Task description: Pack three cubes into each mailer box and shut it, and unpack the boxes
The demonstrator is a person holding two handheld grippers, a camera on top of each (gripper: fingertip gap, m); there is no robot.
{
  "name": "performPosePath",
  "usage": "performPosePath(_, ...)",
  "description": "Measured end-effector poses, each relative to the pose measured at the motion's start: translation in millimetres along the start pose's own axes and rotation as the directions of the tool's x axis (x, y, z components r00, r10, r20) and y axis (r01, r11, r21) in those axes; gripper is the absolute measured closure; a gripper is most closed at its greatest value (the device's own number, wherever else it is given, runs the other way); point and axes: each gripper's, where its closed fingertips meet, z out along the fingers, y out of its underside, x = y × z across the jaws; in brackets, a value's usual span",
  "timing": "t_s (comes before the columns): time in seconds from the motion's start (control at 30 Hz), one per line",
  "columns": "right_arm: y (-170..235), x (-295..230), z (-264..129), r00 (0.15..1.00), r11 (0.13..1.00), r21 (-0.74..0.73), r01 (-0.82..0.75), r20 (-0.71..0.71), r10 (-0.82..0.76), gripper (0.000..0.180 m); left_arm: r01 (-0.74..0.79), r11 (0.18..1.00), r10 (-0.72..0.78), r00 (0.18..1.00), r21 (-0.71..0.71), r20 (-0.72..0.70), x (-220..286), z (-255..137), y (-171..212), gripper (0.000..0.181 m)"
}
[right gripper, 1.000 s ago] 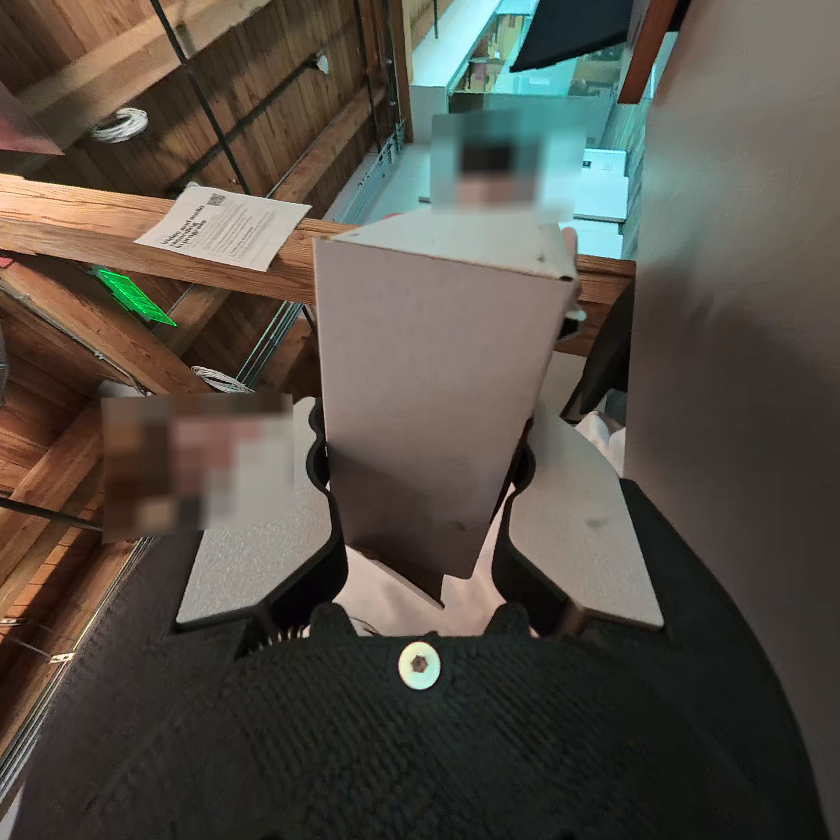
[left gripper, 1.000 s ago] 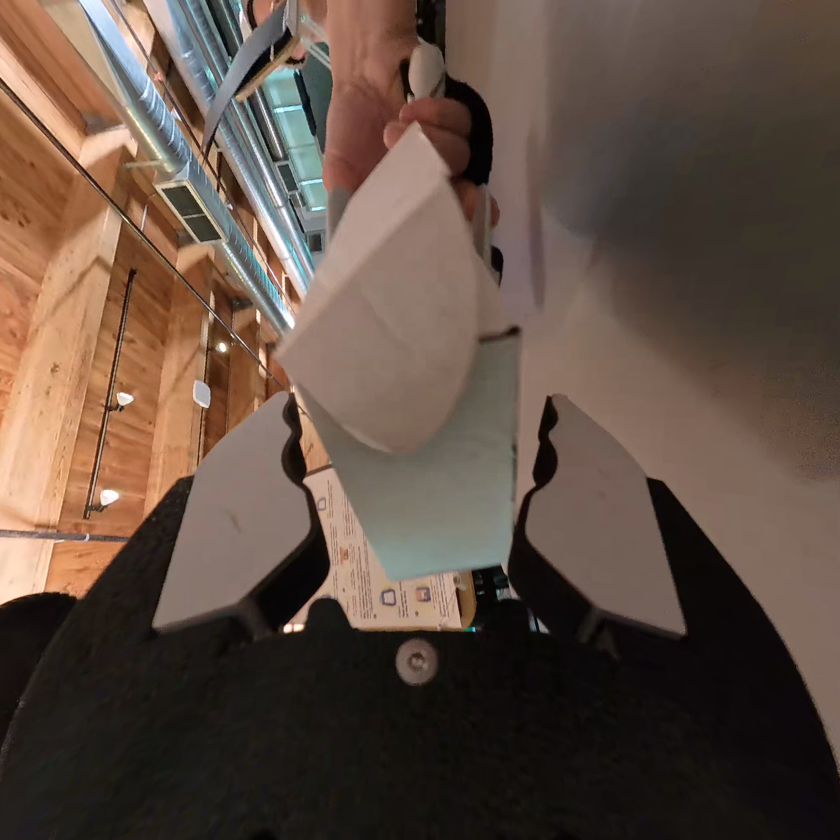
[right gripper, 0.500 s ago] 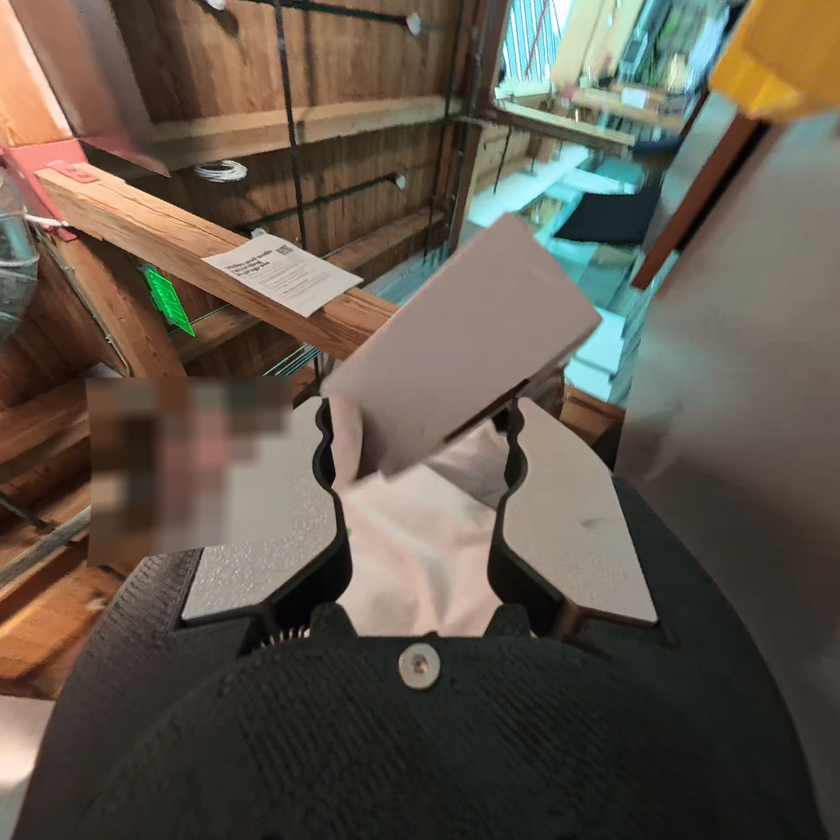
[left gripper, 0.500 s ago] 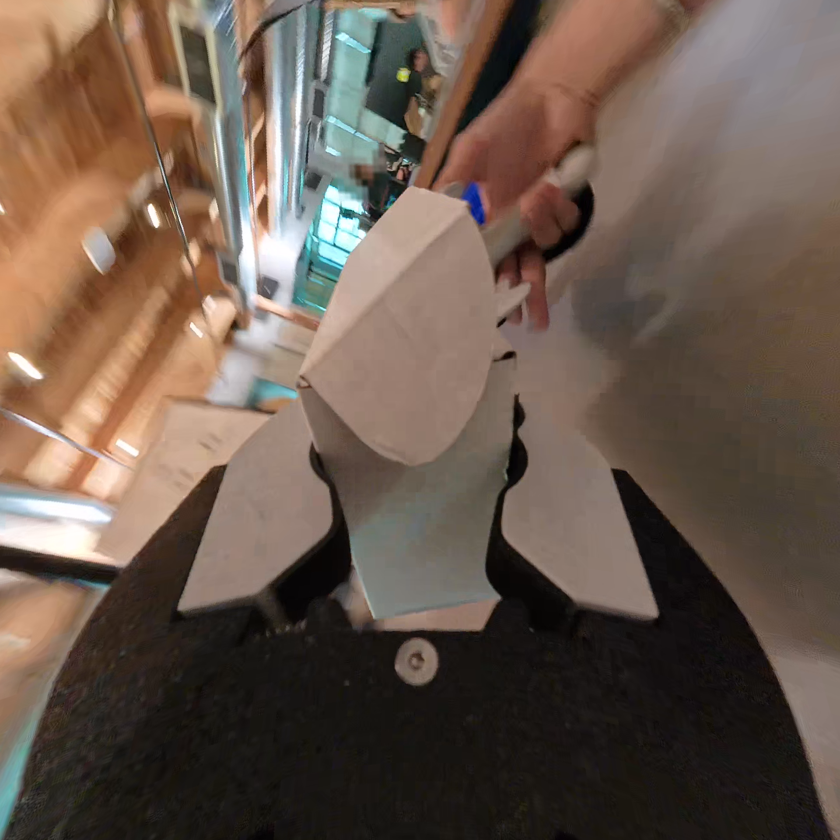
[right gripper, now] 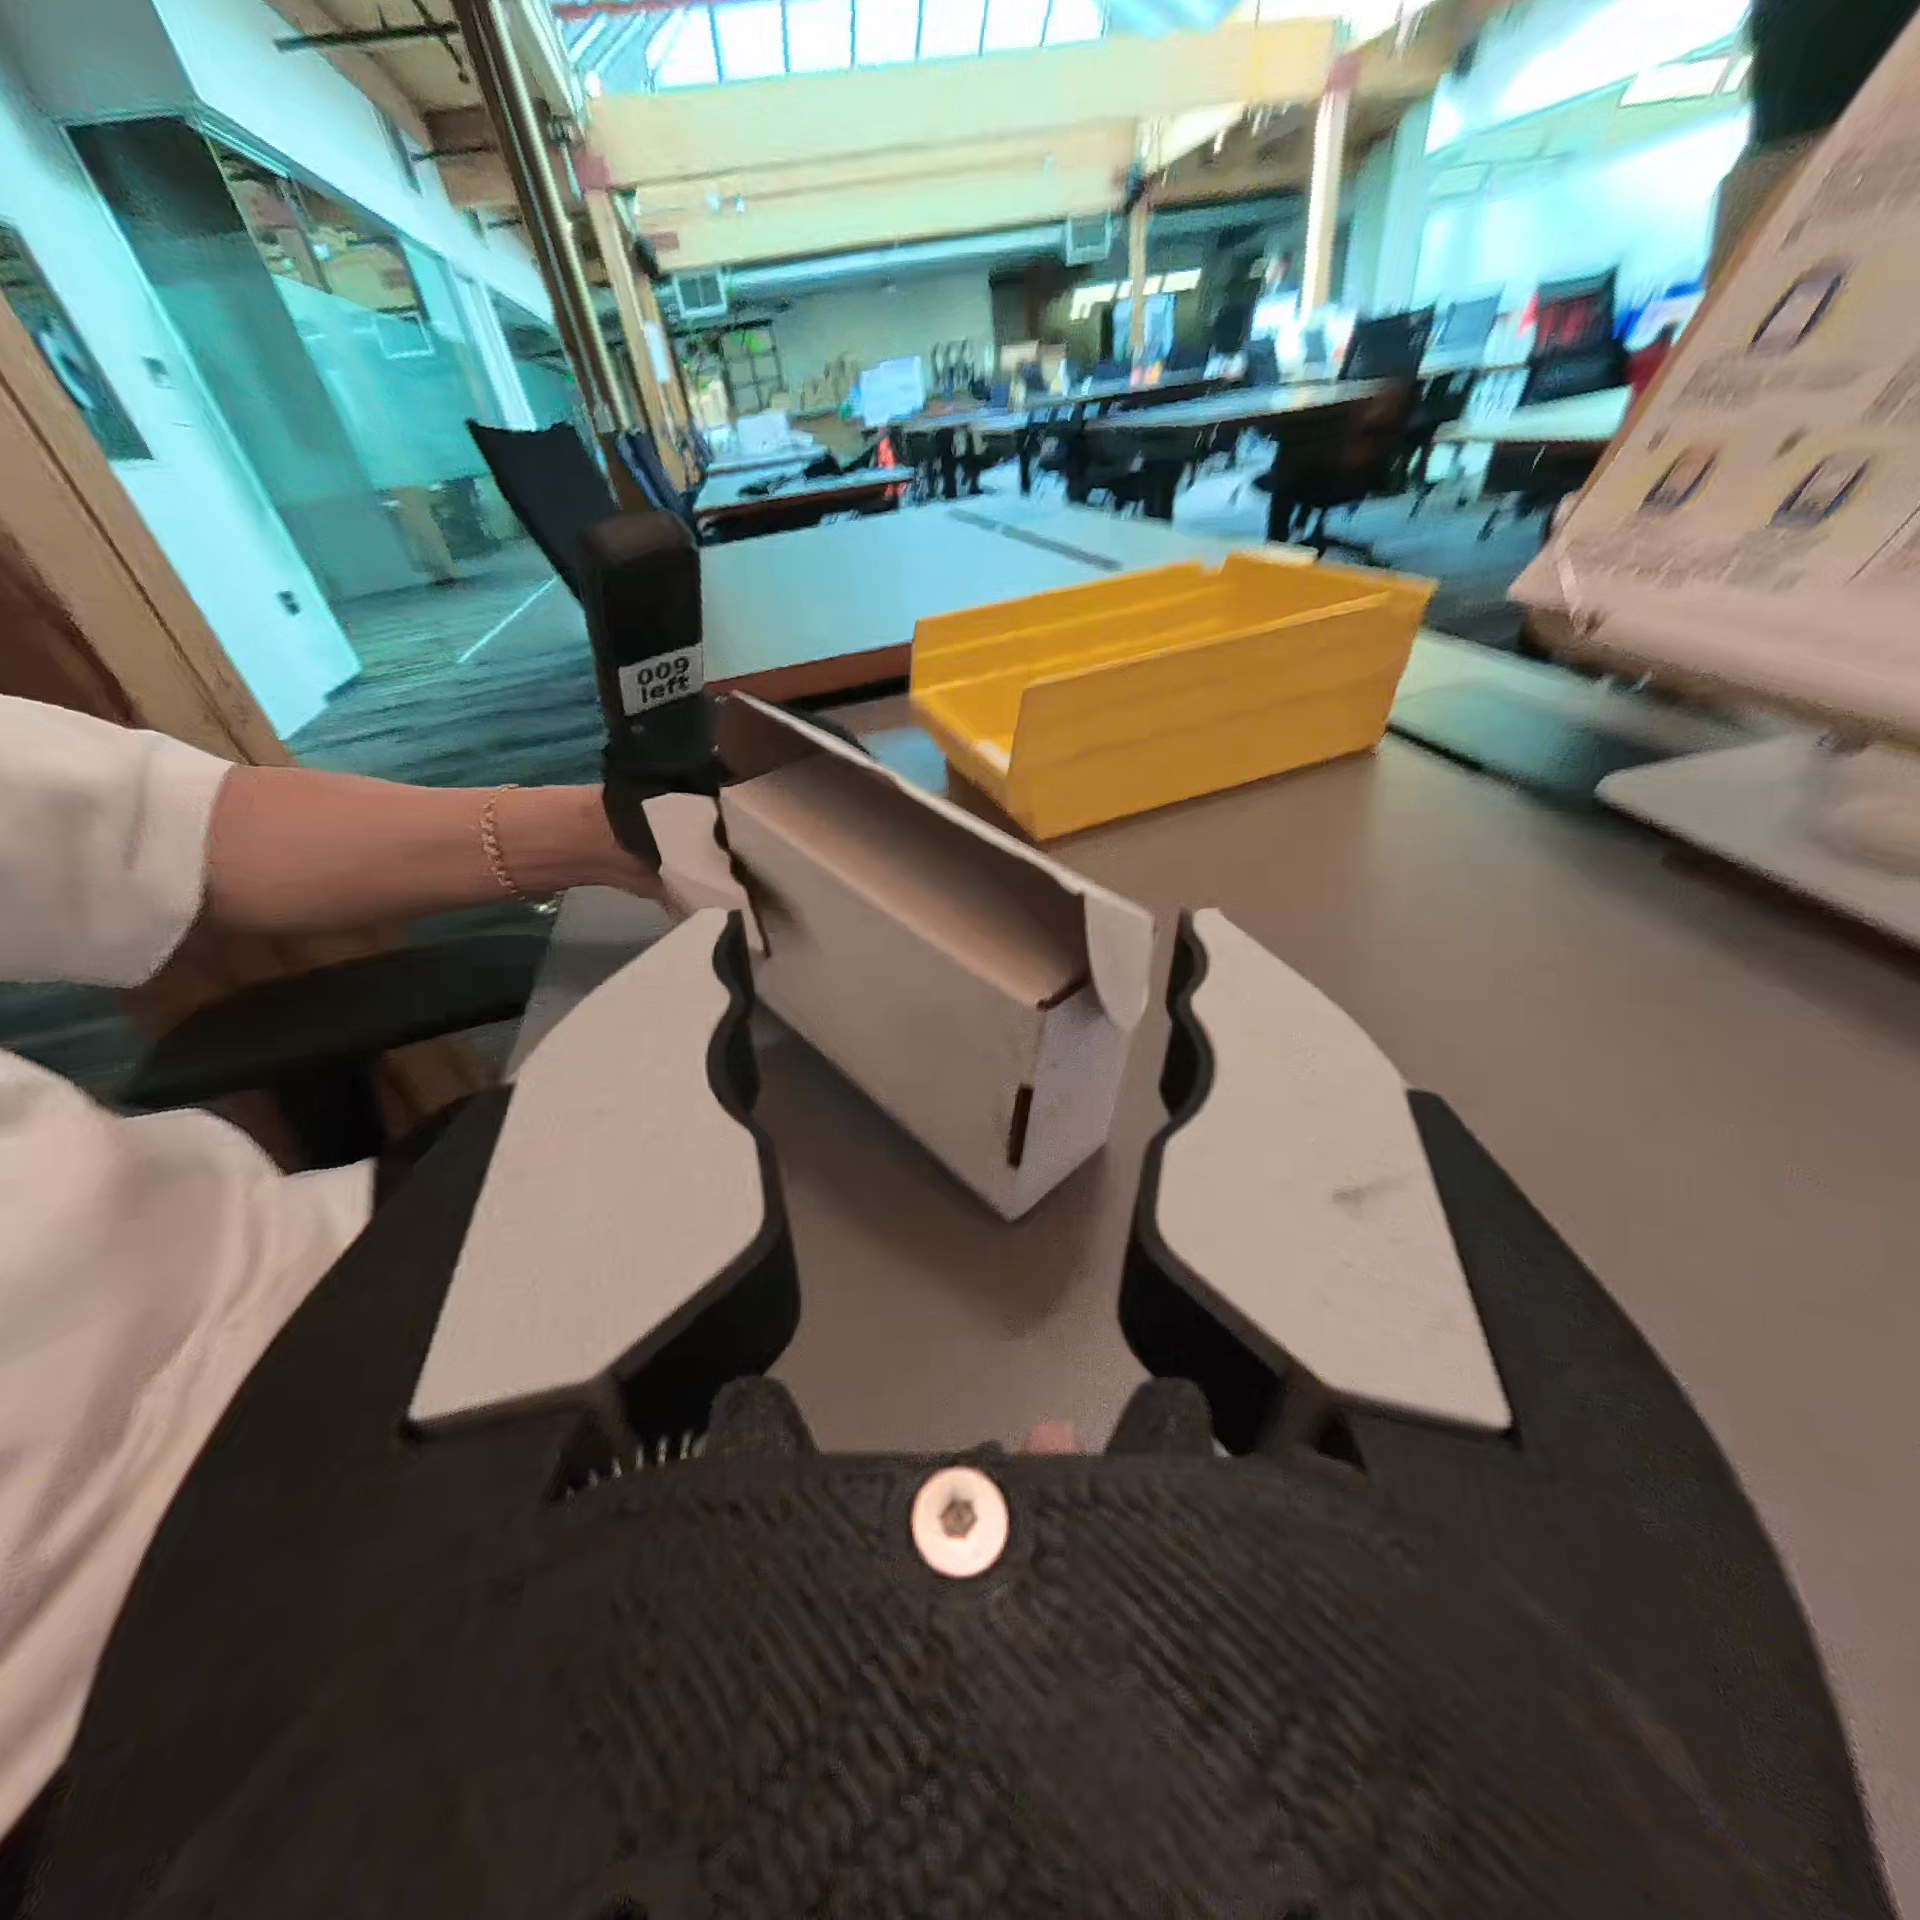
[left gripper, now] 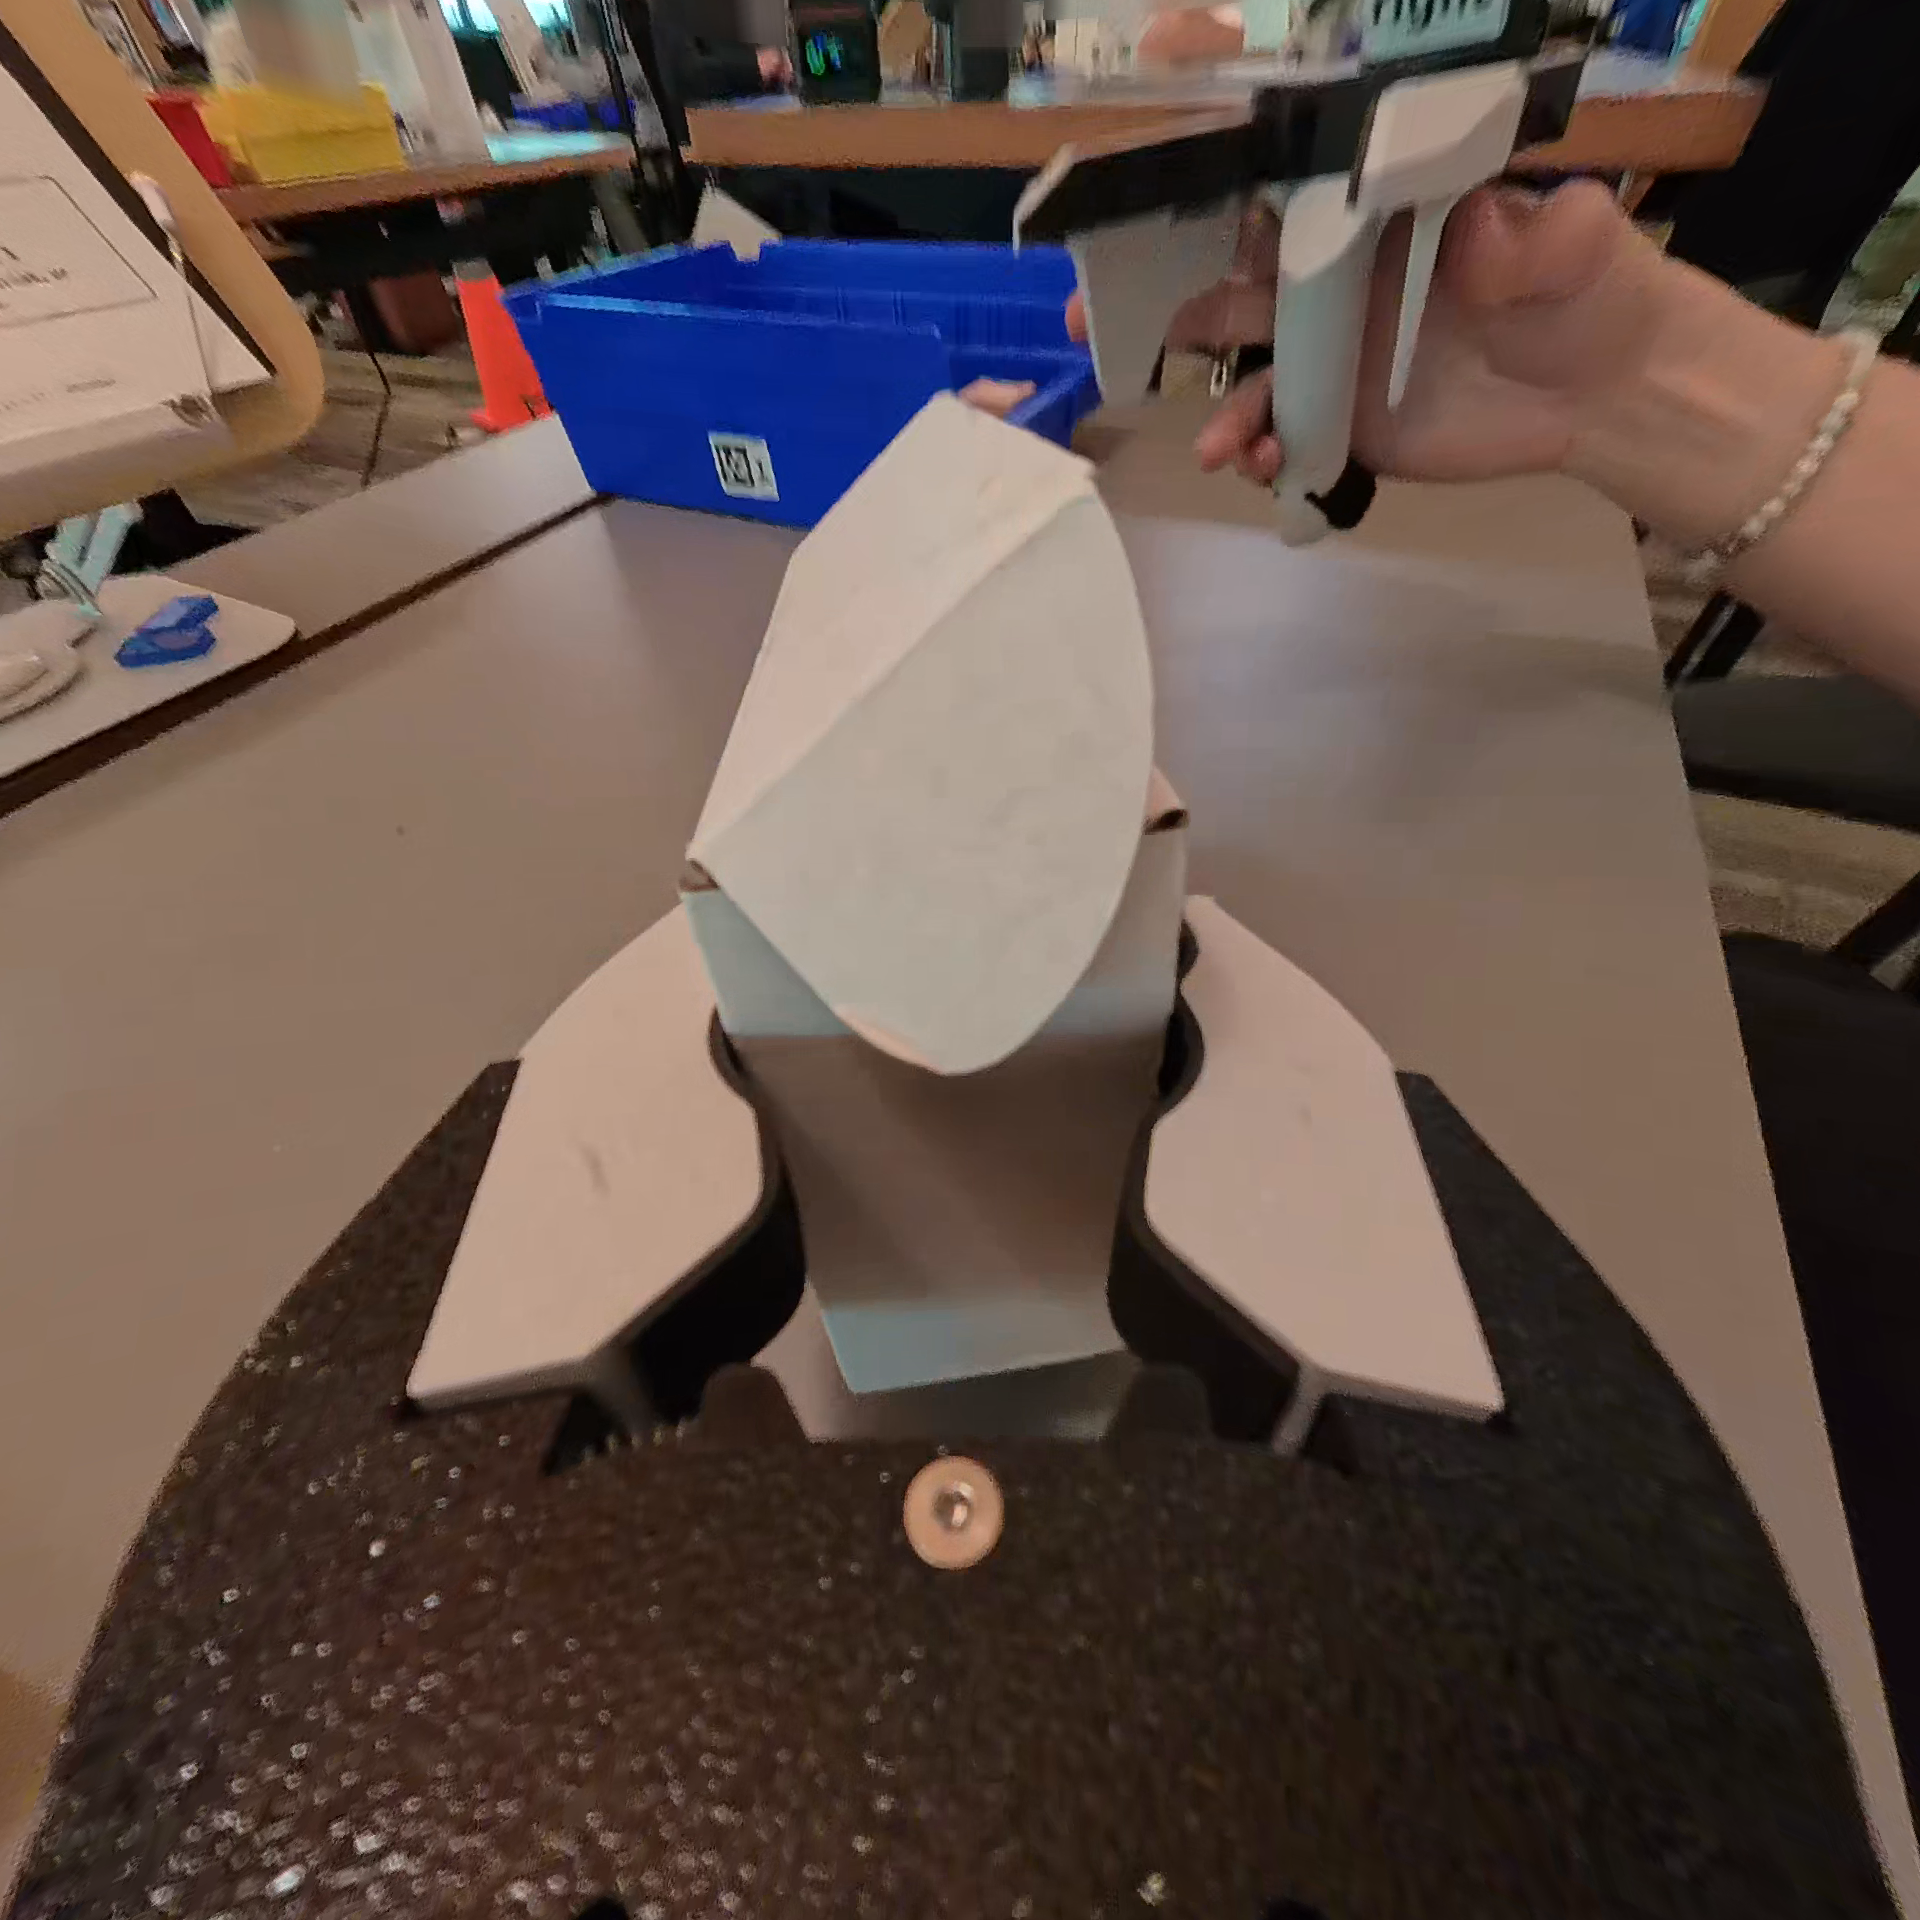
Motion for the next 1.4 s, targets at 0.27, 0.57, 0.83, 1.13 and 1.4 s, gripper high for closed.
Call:
performPosePath(0.27,30.5,8.2,28.6,0.999,0.998,-0.024,0.054,0.004,-0.054,0.134,-0.012,0.978,0.009,1.0,-0.207,-0.017,-2.4,-7.9,32.4,0.109)
performPosePath(0.57,45.2,22.8,64.1,0.994,0.986,-0.134,0.098,-0.034,-0.104,0.166,-0.015,0.969,0.015,1.0,-0.248,-0.002,-2.8,-9.4,43.7,0.107)
performPosePath(0.83,25.8,32.1,67.5,0.984,0.972,-0.184,-0.148,-0.13,0.125,0.173,-0.007,0.943,0.022,0.999,-0.333,0.042,-2.4,-8.1,47.0,0.108)
performPosePath(1.13,20.7,36.7,79.2,0.916,0.892,-0.232,-0.388,-0.204,0.346,0.172,0.05,0.933,-0.036,0.998,-0.355,0.047,-4.4,-7.8,49.4,0.108)
performPosePath(1.4,27.1,38.2,78.3,0.915,0.913,-0.175,-0.368,-0.242,0.322,0.172,0.068,0.933,-0.042,0.996,-0.354,0.082,-5.1,-6.3,48.8,0.107)
